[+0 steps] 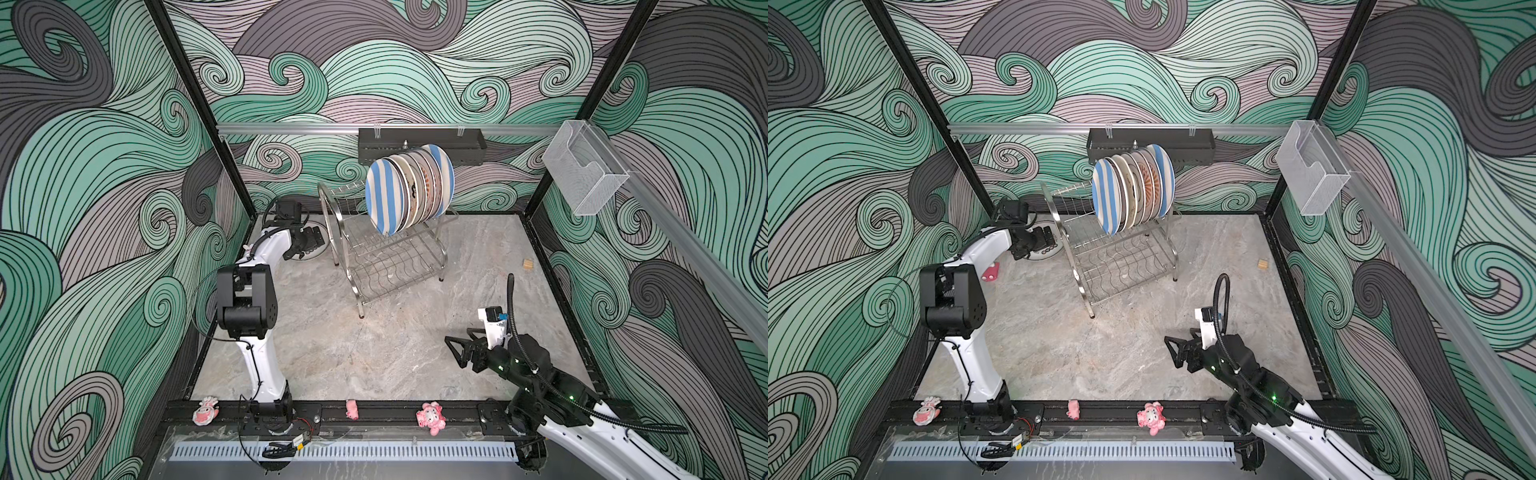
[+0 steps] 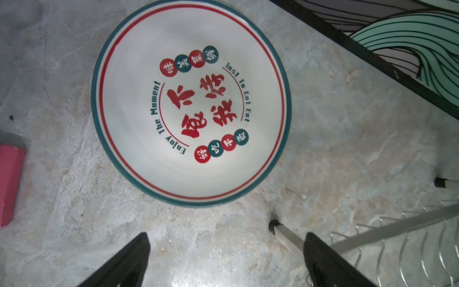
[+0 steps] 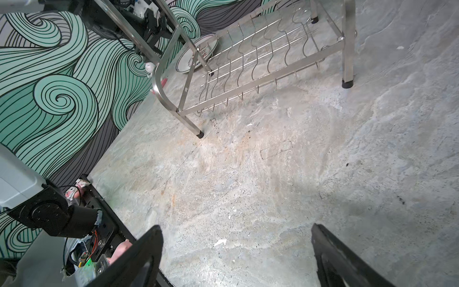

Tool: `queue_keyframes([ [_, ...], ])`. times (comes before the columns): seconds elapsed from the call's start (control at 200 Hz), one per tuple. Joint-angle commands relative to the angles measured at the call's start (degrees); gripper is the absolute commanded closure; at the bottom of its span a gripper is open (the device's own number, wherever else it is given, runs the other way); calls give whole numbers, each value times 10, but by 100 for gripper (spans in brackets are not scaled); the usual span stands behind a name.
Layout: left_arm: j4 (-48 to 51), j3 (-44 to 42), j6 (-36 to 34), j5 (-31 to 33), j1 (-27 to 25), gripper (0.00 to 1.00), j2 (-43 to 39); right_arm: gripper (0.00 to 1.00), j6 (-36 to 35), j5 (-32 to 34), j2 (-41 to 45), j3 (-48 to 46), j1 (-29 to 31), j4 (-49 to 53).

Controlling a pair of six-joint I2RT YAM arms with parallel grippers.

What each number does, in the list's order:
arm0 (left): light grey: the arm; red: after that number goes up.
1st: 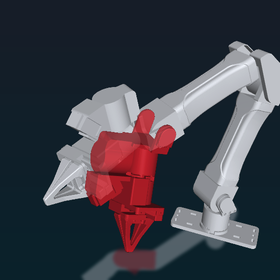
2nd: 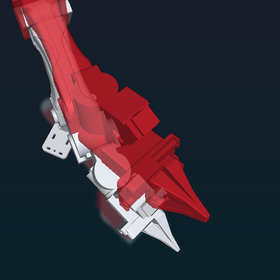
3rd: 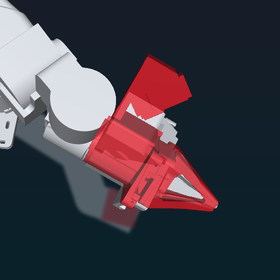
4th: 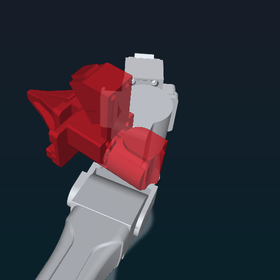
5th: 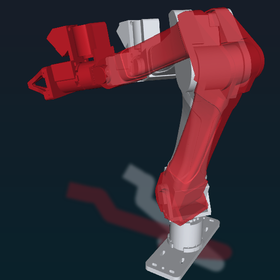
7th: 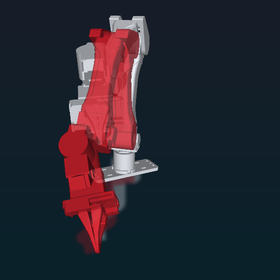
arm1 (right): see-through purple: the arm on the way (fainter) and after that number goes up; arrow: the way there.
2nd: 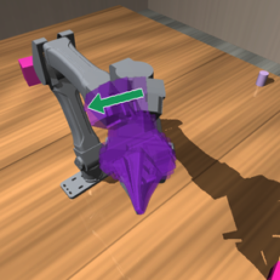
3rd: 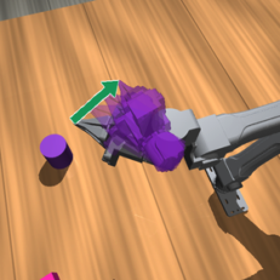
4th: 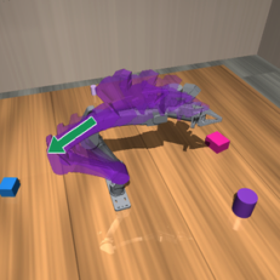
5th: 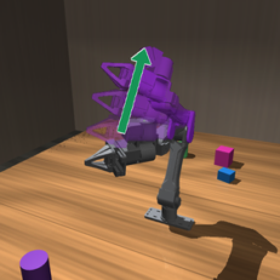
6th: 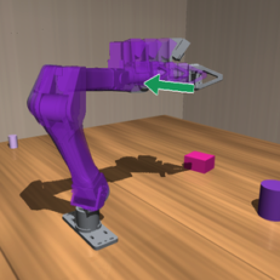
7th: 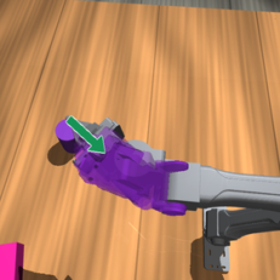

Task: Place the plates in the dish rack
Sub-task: 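Push the white red-text plate with the left gripper toward the robot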

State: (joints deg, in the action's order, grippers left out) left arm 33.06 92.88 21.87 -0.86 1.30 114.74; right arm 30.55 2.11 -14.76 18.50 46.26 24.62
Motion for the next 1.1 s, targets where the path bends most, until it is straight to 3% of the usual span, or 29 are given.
queue_keyframes([
  [0.0,26,44,-16,12,15,1,31,7,18,-22,-6,16,-3,-2],
  [0.38,46,125,-2,-89,39,1,141,7,48,-30,-9,11,-2,-5],
  [0.911,46,161,-14,-80,38,2,190,7,63,-37,6,1,-3,-5],
  [1.091,106,165,-17,-73,37,2,195,7,57,-36,6,1,-3,-7],
])
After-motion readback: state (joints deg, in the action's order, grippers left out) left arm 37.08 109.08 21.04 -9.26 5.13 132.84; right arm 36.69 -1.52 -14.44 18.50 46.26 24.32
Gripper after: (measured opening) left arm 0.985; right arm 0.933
